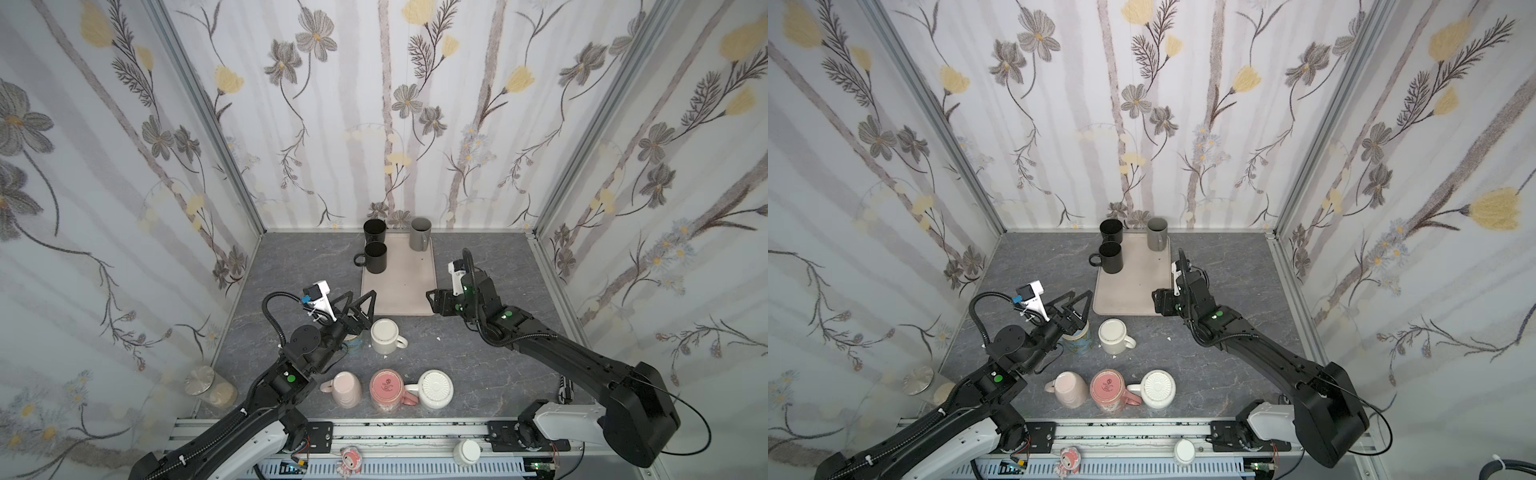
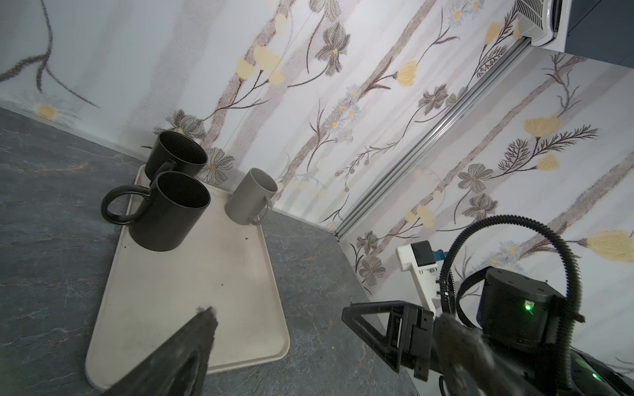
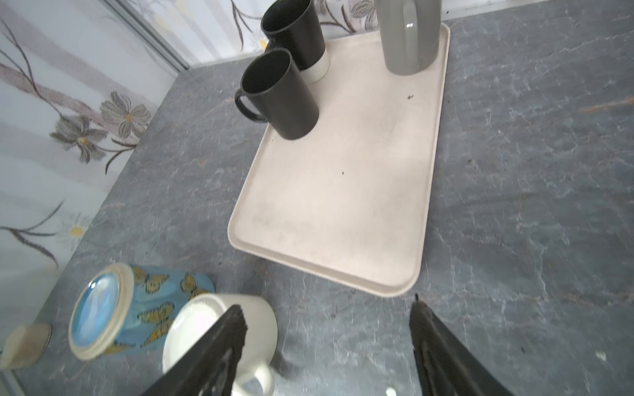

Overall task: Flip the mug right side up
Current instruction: 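Move the right gripper over the upside-down white mug near the pink mug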

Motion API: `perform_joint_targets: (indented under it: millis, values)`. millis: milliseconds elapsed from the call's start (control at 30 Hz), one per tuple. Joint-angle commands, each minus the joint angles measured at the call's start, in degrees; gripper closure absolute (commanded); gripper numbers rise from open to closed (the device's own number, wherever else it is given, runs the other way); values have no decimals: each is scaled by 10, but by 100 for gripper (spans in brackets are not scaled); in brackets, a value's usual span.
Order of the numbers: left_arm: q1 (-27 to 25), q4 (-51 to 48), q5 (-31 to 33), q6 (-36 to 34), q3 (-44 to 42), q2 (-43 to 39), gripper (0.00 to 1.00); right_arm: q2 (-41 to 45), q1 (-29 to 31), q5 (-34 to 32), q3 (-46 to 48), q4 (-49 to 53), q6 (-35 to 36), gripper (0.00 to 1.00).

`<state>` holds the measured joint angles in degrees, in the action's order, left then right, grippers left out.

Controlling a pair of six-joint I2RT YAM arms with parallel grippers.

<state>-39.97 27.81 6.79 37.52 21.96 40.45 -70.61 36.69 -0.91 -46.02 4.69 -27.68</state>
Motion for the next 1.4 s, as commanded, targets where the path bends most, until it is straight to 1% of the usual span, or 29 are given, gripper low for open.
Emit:
perform_joint_targets:
  millis: [0,33,100,200,233,267,300,333,467,600,700,867,1000,1100,1200,1367]
  values:
    - [0,-4,-5,-1,1,1,0,44,24,5,24,52,-6,24]
    - [1,-6,-6,-2,2,2,0,59,37,11,49,65,-2,23]
    - [1,-7,-8,-2,2,3,0,78,62,24,55,100,11,21]
    - [1,-10,-10,-2,3,3,0,97,108,1,48,171,12,17]
    - [1,-11,-10,-1,3,3,0,103,131,-7,48,191,8,9]
    - [0,-11,-11,-2,2,3,0,109,144,-14,45,211,2,8]
    - [1,-12,-11,-2,2,3,0,113,160,-23,41,232,-3,1]
    - [0,-13,-11,-2,2,3,0,119,176,-27,39,251,-10,0]
    - [0,-13,-9,-1,-2,3,0,130,244,-31,34,305,-39,0]
    - [1,-10,-7,0,-7,4,0,129,312,-52,34,344,-72,0]
    - [1,-10,-6,0,-10,3,0,126,340,-59,33,363,-83,0]
    - [1,-12,-5,-3,-11,1,0,110,365,-55,33,362,-88,0]
    - [0,-14,-6,-3,-11,-3,0,82,377,-36,41,346,-84,0]
    - [1,-15,-10,-4,-12,-4,0,74,378,-48,48,344,-85,0]
    - [1,-14,-14,-4,-11,-2,0,67,371,-83,53,350,-91,0]
    - [0,-17,-32,-11,-1,11,0,50,334,-96,51,346,-87,1]
